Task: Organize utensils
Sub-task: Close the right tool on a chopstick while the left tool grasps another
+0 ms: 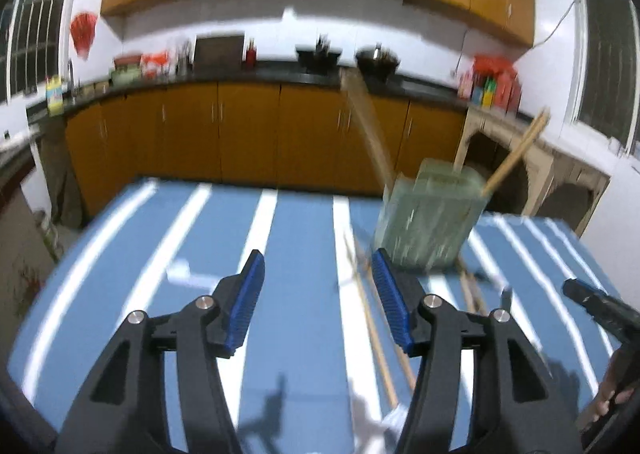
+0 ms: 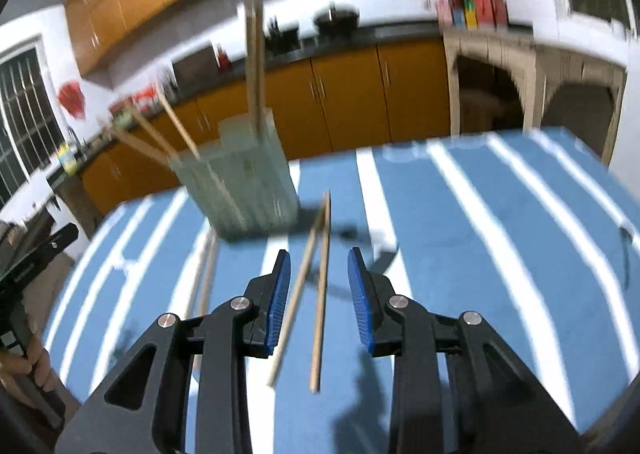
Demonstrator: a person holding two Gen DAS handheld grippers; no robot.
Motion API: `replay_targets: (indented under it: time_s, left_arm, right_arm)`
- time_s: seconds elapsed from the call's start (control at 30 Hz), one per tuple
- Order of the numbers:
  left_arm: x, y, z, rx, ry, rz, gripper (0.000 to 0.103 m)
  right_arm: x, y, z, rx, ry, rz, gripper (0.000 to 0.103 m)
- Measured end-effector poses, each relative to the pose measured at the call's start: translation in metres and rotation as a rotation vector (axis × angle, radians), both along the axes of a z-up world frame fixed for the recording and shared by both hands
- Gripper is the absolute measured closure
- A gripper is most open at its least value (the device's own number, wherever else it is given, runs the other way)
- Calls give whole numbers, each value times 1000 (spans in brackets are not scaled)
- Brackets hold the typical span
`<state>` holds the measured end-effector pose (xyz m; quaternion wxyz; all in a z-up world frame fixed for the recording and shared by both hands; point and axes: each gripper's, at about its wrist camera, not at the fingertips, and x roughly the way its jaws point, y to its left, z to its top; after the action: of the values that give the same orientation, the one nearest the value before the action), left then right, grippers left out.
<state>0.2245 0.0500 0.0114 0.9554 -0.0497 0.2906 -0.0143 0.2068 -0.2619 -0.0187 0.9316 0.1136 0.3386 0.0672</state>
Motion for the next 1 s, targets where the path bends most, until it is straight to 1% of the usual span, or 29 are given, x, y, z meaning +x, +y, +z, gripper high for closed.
replay_targets:
  time_s: [0.07, 0.17, 0.2, 0.3, 0.43, 0.5, 0.57, 0.67, 0.73, 0.77, 0.87, 0.97, 1.0]
  left_arm:
    - [2, 2, -21, -21, 54, 1, 47]
    - [4, 1, -52, -41, 131, -6, 47]
    - [4, -1, -60, -41, 150, -10, 47]
    - [8, -7, -74, -21, 182, -22, 47]
    - [12, -17, -81, 5, 208, -49, 47]
    - [14, -23, -82, 5, 220, -60, 47]
    - [17, -27, -82, -1, 231, -72, 47]
    - [21, -35, -85, 1, 246, -94, 47]
    - [24, -40, -86, 5, 260, -105, 47]
    - [26, -43, -87, 10, 270, -111, 47]
    - [33, -51, -91, 25, 293, -120, 47]
    - [40, -60, -96, 44, 311, -124, 49]
    - [42, -63, -97, 52, 316, -125, 52]
  right_arm:
    - [7, 6, -26, -3, 65, 15, 72]
    - [15, 12, -51, -1, 130, 34, 72]
    - [13, 17, -62, -7, 154, 40, 72]
    - [13, 23, -77, -27, 179, 46, 72]
    - [13, 26, -78, -64, 175, 42, 74]
    - [13, 27, -78, -88, 174, 39, 80]
    - [13, 30, -78, -132, 168, 29, 94]
    - [16, 24, -78, -118, 174, 22, 95]
    - [19, 12, -78, -114, 182, -36, 95]
    - [21, 1, -78, -88, 189, -80, 95]
    - [23, -21, -78, -34, 205, -161, 95]
    - [23, -27, -78, -23, 208, -164, 95]
    - [23, -26, -78, -25, 206, -161, 95]
